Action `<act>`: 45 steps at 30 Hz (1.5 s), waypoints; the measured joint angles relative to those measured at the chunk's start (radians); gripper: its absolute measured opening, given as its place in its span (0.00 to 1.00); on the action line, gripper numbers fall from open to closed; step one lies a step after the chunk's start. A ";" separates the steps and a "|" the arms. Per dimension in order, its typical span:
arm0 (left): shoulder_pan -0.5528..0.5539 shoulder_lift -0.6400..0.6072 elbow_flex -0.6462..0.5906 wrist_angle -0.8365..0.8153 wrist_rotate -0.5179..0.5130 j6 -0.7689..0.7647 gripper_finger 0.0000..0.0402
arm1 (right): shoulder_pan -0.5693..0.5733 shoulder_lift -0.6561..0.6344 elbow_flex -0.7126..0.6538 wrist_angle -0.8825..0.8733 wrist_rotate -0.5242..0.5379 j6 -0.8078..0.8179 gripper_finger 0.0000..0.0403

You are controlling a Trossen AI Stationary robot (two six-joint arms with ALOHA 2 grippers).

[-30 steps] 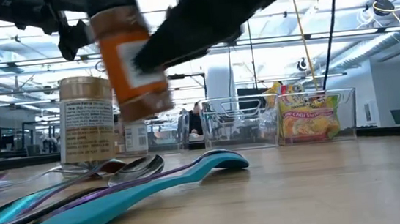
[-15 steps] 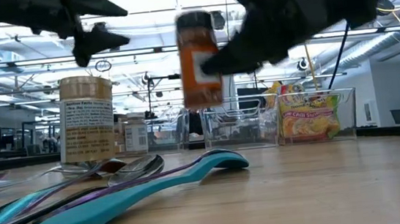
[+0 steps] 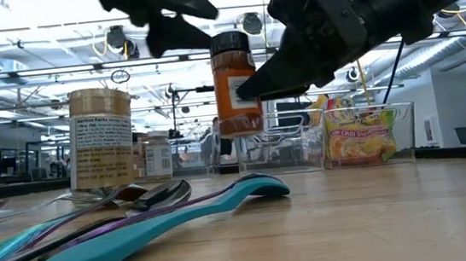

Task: Pick & Place Food Item
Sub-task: Put the orange seasoning bottle into the left transparent bin

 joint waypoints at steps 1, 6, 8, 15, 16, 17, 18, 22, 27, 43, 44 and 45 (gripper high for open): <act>-0.001 0.027 0.035 -0.026 -0.001 0.013 0.67 | 0.000 0.000 0.000 -0.005 0.001 0.000 0.30; -0.013 0.135 0.137 -0.085 -0.001 0.066 0.67 | 0.000 0.000 0.000 -0.006 0.002 0.000 0.30; -0.019 0.166 0.154 -0.099 -0.002 0.089 0.67 | 0.000 0.000 0.000 -0.010 0.002 0.000 0.30; -0.016 0.211 0.173 -0.138 -0.002 0.112 0.67 | 0.000 0.001 0.000 -0.014 0.004 0.000 0.30; -0.016 0.211 0.173 -0.140 -0.002 0.112 0.67 | 0.000 0.001 0.000 -0.015 0.004 0.000 0.30; -0.016 0.211 0.173 -0.139 -0.002 0.112 0.67 | 0.000 0.001 0.000 -0.015 0.003 0.000 0.30; -0.016 0.211 0.173 -0.139 -0.002 0.112 0.67 | 0.000 0.001 0.000 -0.015 0.003 0.000 0.30; -0.017 0.211 0.173 -0.143 -0.008 0.110 0.67 | 0.000 0.001 0.000 -0.015 0.003 0.000 0.30; -0.017 0.211 0.173 -0.145 -0.026 0.108 0.65 | 0.000 0.001 0.000 -0.018 0.005 0.000 0.30; -0.005 0.185 0.192 -0.176 -0.045 0.112 0.52 | -0.001 -0.002 0.001 -0.014 0.016 -0.007 0.33; -0.001 0.169 0.202 -0.196 -0.048 0.111 0.52 | -0.002 -0.005 0.002 -0.009 0.022 -0.008 0.35; 0.001 0.150 0.211 -0.216 -0.050 0.105 0.53 | -0.002 -0.014 0.002 -0.004 0.024 -0.008 0.38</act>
